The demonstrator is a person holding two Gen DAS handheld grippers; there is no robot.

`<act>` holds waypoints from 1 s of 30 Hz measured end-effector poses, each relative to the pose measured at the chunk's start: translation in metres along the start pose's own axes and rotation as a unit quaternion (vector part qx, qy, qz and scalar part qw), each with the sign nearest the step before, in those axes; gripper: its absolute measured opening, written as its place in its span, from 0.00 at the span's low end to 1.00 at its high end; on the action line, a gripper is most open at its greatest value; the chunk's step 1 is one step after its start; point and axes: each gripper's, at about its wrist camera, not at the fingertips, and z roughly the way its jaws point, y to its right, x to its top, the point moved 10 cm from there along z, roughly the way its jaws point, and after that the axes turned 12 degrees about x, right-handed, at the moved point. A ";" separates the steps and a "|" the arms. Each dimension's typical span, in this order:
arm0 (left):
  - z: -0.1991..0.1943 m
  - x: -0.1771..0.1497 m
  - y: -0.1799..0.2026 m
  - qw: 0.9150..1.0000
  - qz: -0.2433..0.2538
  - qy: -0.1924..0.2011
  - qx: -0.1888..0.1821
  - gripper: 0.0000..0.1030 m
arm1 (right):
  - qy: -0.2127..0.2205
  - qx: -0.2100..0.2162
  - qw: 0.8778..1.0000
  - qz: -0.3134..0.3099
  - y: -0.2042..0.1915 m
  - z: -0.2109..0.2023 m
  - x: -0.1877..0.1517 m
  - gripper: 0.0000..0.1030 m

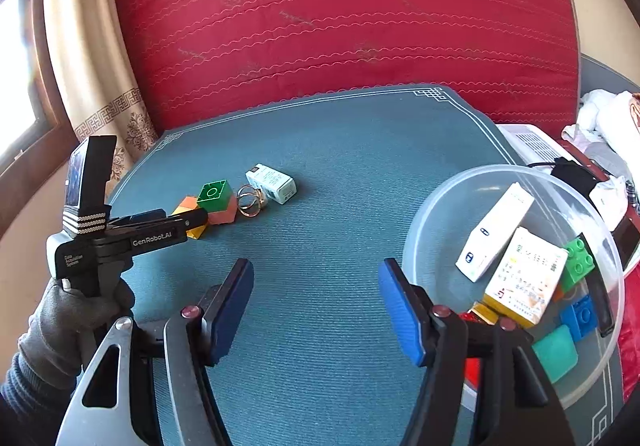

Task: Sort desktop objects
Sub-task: 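Grasp the yellow-orange brick with the left gripper, then grasp the gold key ring with the right gripper while the left gripper holds the brick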

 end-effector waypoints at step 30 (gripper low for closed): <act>0.001 0.001 -0.018 0.998 -0.062 0.001 -0.024 0.35 | -0.073 0.027 0.997 0.021 -0.021 0.084 0.002 0.70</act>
